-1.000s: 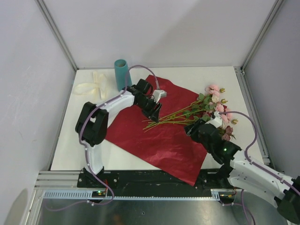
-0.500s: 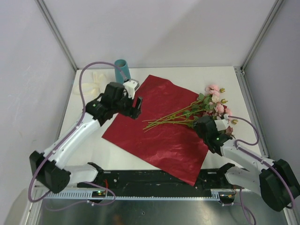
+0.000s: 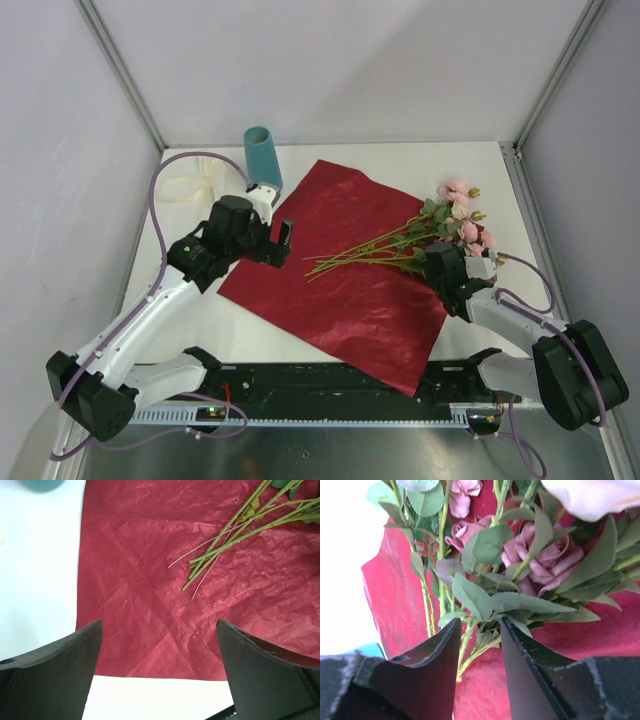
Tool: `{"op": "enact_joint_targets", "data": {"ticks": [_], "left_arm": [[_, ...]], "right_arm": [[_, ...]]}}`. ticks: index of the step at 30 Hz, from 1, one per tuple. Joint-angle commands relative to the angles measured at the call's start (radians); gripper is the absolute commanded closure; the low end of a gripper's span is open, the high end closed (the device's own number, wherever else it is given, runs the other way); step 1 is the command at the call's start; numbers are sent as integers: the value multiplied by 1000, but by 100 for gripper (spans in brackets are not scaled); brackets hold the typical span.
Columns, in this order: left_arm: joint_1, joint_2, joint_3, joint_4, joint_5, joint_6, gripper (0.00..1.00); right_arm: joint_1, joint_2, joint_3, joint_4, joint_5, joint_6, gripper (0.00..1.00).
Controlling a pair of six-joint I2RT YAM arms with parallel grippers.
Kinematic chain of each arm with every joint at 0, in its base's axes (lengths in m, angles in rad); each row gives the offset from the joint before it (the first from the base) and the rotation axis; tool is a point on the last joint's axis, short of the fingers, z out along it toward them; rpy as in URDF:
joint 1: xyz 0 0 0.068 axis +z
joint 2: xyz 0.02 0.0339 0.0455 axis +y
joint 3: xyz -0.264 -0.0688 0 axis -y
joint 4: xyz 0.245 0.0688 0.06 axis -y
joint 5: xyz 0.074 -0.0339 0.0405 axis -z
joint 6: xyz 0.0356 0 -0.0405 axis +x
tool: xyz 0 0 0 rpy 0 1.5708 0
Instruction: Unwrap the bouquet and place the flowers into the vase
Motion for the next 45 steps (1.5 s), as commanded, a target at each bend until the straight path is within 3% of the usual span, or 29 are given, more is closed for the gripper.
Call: {"op": "enact_joint_targets", "data": {"ticks": [1, 12, 21, 35, 45], "left_arm": [[-5, -13, -1, 46, 28, -19, 0], [-5, -21, -5, 53, 8, -20, 0], [-5, -24, -13, 56, 3, -28, 0], [-5, -30, -15, 60, 0, -31, 0], [-6, -36, -17, 62, -5, -34, 0]], "right_arm": [[-38, 33, 10, 82, 33, 21, 58], [-70, 68, 16, 105, 21, 22, 72], [-77, 46, 17, 104, 27, 7, 98], [22, -149, 55, -26, 121, -91, 100], [57, -234, 59, -90, 70, -210, 100]]}}
